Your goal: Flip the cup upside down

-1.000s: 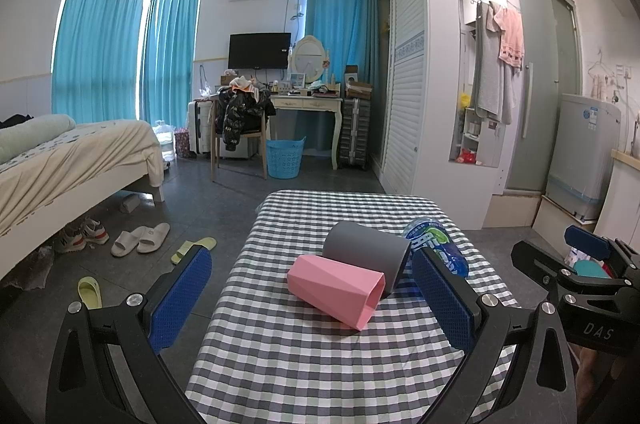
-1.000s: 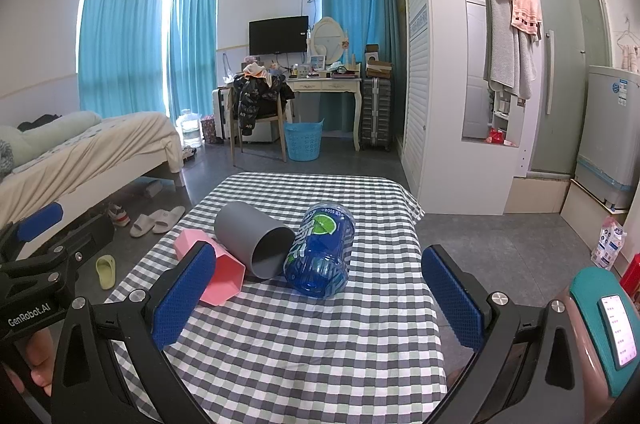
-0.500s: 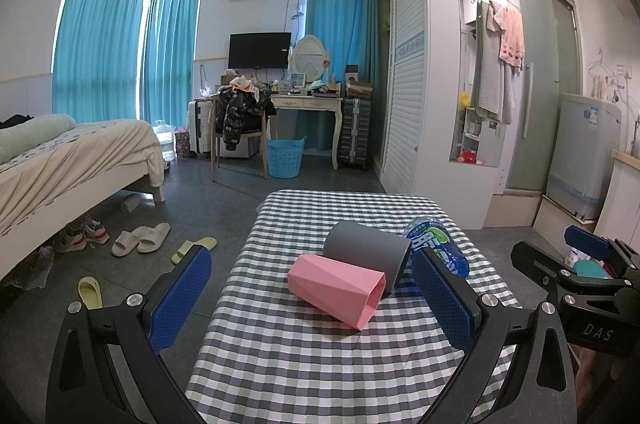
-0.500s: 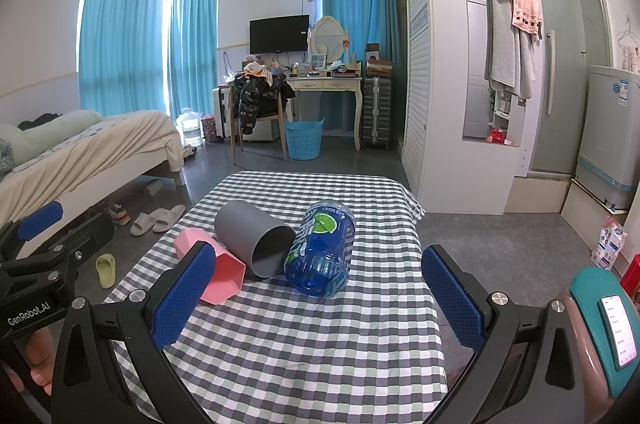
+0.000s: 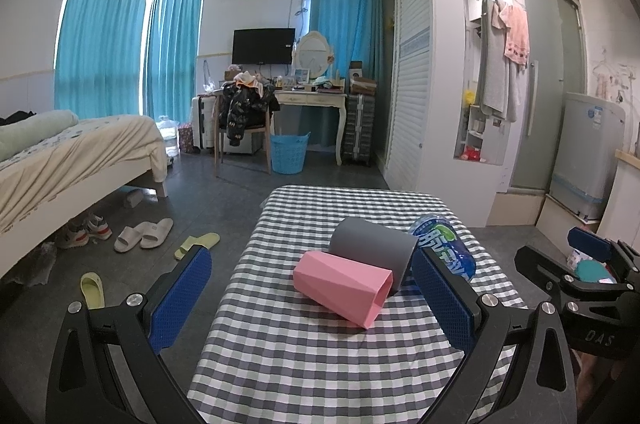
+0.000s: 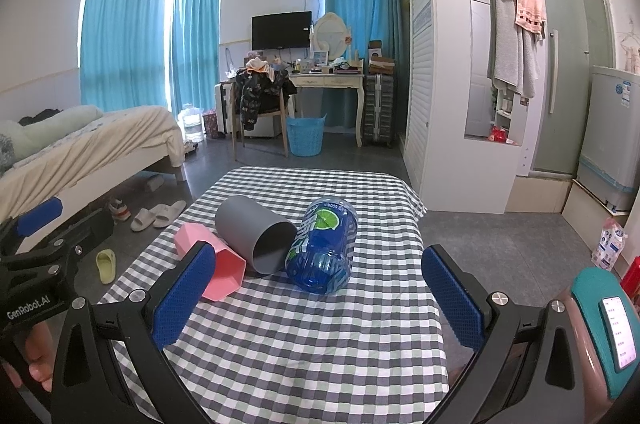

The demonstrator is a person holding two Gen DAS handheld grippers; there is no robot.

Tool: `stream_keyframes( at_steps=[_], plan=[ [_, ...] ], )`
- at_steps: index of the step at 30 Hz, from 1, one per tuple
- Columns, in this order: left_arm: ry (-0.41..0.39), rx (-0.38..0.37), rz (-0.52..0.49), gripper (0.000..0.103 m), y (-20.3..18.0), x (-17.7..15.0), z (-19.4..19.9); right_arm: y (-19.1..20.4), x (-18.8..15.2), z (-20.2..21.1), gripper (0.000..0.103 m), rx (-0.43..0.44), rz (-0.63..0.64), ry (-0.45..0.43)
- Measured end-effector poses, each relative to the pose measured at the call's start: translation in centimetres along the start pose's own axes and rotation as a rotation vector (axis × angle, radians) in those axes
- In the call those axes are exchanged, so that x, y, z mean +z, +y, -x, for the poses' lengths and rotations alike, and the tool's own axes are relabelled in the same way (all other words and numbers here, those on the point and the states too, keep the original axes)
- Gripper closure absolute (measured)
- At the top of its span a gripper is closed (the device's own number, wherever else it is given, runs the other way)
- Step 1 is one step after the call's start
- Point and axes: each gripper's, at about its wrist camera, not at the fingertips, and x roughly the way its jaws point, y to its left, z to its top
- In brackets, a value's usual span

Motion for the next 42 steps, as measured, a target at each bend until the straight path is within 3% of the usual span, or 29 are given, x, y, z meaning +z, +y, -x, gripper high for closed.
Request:
stream_keyframes(
  at_steps=[9,15,19,22,26,36,42],
  plan=[
    [0.041,0.059,0.037,0.000,2.2,0.6,-2.6,0.8,2.0,-2.7,0.000,0.057,0.048,0.068],
    [0.143,0.121,0.117,0.000,4.5,0.0,-6.1,2.6,5.4,-8.5,0.000,0.212,0.193,0.213],
    [0.208,0.151,0.156,0.000,5.4,-0.3,-7.9,4.5,7.0,-13.4,0.000,0.238,0.304,0.326],
    [0.245,0.136,0.172,0.000,5.8,-0.6,-8.8,6.0,6.9,-16.8,0.010,0.264,0.395,0.420],
    [0.277,0.152,0.170,0.000,6.1,-0.8,-9.6,6.7,6.1,-20.1,0.019,0.297,0.416,0.505],
    [0.313,0.143,0.178,0.000,6.3,-1.3,-10.5,8.9,4.4,-25.2,0.024,0.349,0.428,0.631],
    [0.311,0.140,0.179,0.000,6.2,-1.3,-10.2,9.4,3.9,-25.7,0.024,0.320,0.415,0.651]
  ],
)
